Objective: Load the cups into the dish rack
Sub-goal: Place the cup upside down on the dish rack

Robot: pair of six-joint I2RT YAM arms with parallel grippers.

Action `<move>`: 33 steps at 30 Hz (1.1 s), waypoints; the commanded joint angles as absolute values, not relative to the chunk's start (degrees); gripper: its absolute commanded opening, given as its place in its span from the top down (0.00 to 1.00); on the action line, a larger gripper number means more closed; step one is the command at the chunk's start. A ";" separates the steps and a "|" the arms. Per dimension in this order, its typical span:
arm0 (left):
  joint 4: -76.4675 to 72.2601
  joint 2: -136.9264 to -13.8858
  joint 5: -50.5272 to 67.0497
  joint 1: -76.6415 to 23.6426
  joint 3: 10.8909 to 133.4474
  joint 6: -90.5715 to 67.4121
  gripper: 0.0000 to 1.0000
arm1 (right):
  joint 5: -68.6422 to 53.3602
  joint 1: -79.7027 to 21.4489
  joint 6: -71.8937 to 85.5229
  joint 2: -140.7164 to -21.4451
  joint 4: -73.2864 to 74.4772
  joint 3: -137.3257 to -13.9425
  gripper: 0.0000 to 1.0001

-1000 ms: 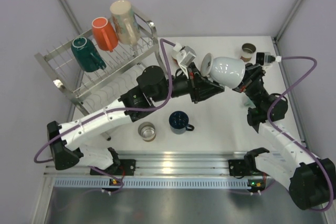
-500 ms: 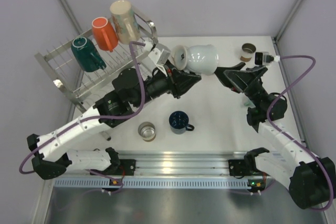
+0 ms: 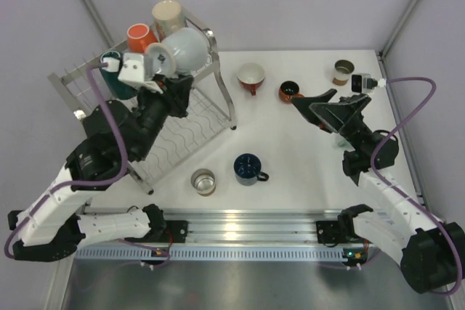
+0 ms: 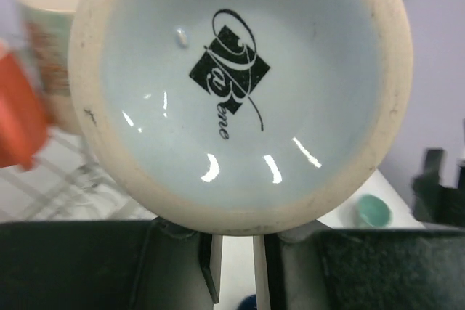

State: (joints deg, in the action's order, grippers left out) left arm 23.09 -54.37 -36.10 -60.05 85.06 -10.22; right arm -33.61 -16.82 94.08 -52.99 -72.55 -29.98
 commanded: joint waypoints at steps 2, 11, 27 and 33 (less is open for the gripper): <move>24.60 -50.37 -56.67 -59.94 89.91 -3.44 1.00 | -36.65 -16.79 92.90 -52.21 -73.65 -31.29 0.02; 31.02 -48.43 -72.49 -60.03 93.25 -4.48 1.00 | -39.02 -16.17 93.69 -51.50 -73.13 -30.67 0.02; 39.11 -53.62 -83.76 -60.03 98.17 -6.33 1.00 | -42.36 -12.57 96.77 -50.45 -75.23 -28.83 0.03; 39.11 -54.75 -85.34 -60.03 97.39 -5.19 1.00 | -42.80 -11.43 97.29 -50.54 -75.76 -28.21 0.03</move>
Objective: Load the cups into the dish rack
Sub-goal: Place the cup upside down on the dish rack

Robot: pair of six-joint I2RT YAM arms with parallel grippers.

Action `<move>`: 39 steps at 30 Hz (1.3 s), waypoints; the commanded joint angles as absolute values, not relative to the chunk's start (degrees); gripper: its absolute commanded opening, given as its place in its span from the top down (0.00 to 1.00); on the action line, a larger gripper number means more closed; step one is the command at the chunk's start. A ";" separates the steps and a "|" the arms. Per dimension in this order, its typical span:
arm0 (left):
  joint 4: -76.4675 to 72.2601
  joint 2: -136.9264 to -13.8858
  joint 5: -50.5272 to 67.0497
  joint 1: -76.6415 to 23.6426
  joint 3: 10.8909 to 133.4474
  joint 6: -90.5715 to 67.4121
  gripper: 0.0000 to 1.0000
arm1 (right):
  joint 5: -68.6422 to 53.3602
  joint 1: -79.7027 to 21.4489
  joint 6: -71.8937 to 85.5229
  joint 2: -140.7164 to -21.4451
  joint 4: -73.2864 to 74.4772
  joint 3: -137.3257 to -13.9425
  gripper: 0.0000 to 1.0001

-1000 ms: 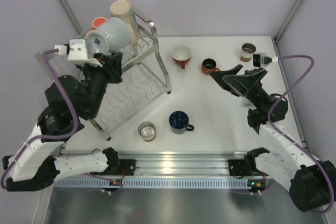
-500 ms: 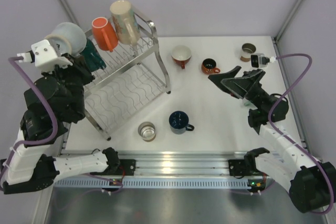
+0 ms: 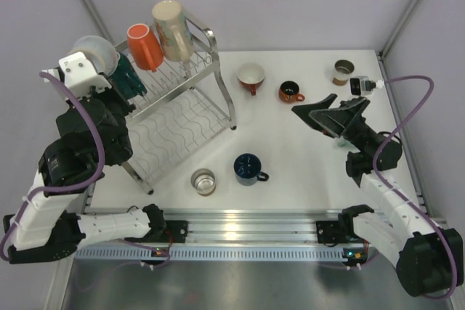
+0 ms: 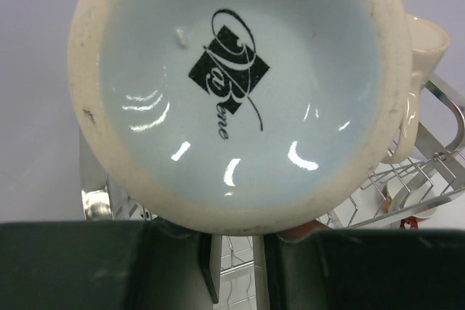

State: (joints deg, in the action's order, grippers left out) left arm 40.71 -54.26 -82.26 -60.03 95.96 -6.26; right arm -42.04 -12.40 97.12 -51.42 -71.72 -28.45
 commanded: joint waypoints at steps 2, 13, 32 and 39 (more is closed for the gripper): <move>38.67 -55.02 -86.30 -60.03 96.95 -4.49 1.00 | -42.98 -11.16 97.56 -50.62 -76.20 -27.86 0.03; 19.95 -56.07 -88.95 -60.03 90.53 13.88 1.00 | -43.59 -9.85 98.26 -50.98 -77.52 -26.98 0.03; 22.06 -67.05 -86.65 -60.03 104.05 16.34 1.00 | -44.47 -8.88 99.49 -51.77 -79.37 -26.37 0.03; 22.06 -67.33 -86.22 -60.03 106.26 16.26 1.00 | -44.56 -8.61 99.32 -51.33 -78.66 -26.81 0.03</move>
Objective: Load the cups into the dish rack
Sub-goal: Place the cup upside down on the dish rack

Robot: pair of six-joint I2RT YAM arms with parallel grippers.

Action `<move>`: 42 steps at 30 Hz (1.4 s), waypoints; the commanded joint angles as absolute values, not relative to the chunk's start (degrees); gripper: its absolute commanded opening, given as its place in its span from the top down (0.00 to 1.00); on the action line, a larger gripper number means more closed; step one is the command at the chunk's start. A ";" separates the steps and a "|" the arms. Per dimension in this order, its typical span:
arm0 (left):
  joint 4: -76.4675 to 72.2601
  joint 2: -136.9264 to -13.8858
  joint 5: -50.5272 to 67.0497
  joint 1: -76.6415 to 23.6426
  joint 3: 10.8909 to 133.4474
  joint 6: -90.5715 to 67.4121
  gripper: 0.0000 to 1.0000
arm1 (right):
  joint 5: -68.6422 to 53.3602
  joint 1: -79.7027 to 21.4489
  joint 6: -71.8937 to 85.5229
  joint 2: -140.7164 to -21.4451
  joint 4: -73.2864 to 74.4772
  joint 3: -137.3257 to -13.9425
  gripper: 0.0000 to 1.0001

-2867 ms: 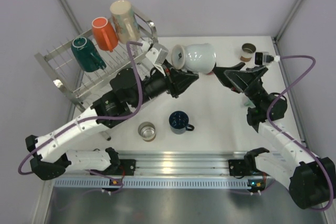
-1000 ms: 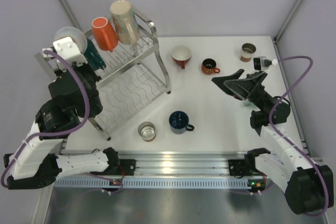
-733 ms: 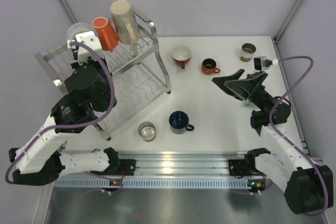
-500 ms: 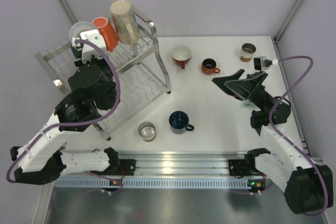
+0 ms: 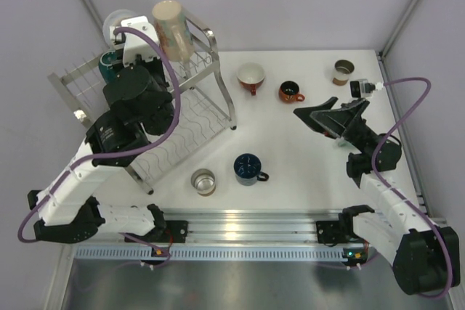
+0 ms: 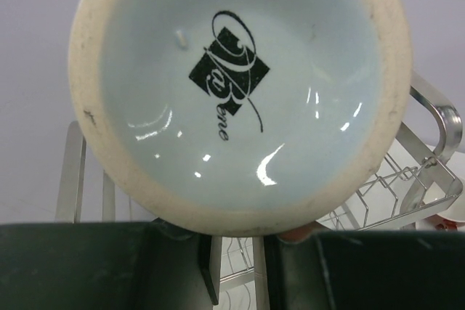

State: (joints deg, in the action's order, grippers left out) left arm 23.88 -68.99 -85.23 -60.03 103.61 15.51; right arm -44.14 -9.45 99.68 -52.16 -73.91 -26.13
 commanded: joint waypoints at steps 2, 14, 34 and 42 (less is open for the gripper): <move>22.15 -67.06 -85.00 -60.03 105.04 16.17 1.00 | -44.56 -8.61 99.14 -51.33 -78.75 -26.81 0.03; 60.01 -76.81 -57.60 -49.24 118.21 -15.28 1.00 | -45.18 -8.52 97.74 -49.93 -75.24 -27.68 0.03; 63.36 -75.41 -52.38 -42.54 118.82 -20.04 1.00 | -46.32 -8.17 94.22 -46.76 -69.26 -28.12 0.03; 70.04 -75.85 -59.40 -41.75 124.36 -20.22 1.00 | -46.58 -8.09 92.38 -44.74 -65.92 -28.48 0.03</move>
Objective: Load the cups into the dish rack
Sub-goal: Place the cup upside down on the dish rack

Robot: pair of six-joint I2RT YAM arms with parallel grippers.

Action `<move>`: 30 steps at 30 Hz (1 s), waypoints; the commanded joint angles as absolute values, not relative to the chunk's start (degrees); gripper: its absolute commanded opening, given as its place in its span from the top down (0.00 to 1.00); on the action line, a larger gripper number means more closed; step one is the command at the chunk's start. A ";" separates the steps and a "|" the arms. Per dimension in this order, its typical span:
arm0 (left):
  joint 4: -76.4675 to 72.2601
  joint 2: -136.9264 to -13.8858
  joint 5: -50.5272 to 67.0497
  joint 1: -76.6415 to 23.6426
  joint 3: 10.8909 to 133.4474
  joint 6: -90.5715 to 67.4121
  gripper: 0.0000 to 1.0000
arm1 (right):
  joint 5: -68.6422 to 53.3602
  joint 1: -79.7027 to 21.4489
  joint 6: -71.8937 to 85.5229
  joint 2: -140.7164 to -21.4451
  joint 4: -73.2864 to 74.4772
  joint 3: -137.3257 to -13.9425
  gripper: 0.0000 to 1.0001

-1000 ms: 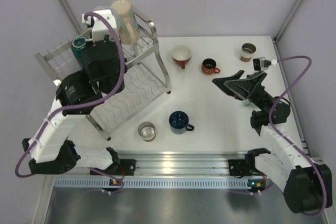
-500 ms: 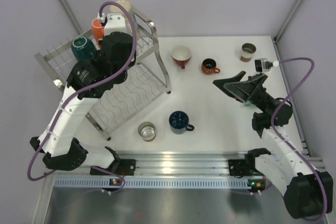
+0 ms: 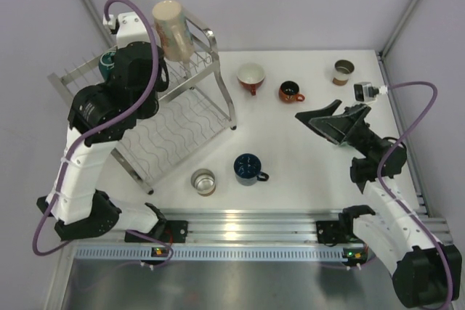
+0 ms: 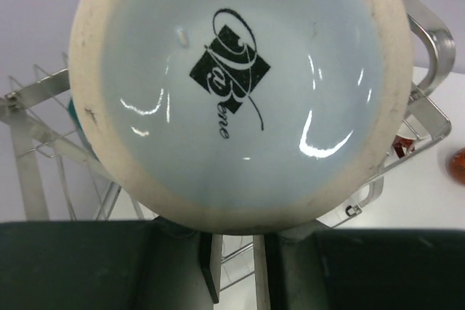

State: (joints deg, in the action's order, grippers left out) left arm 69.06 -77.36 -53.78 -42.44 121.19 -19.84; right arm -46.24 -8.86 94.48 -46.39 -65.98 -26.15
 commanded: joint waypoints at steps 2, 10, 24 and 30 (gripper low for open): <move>71.71 -75.94 -60.29 -41.14 125.06 -20.22 1.00 | -46.67 -8.09 91.94 -44.21 -65.13 -28.56 0.03; 73.74 -74.80 -63.46 -37.62 128.23 -18.11 1.00 | -47.55 -8.09 89.74 -42.80 -60.83 -29.44 0.02; 77.08 -74.09 -63.73 -32.53 127.09 -18.28 1.00 | -48.60 -8.09 86.92 -41.84 -57.04 -29.62 0.02; 76.03 -73.65 -61.09 -28.58 124.72 -18.37 1.00 | -48.96 -7.91 86.13 -41.75 -56.34 -29.88 0.02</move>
State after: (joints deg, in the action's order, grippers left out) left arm 78.28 -75.24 -61.17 -30.63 125.14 -18.92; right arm -48.23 -8.80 87.92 -42.52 -55.64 -26.39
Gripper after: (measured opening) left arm 0.227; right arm 0.976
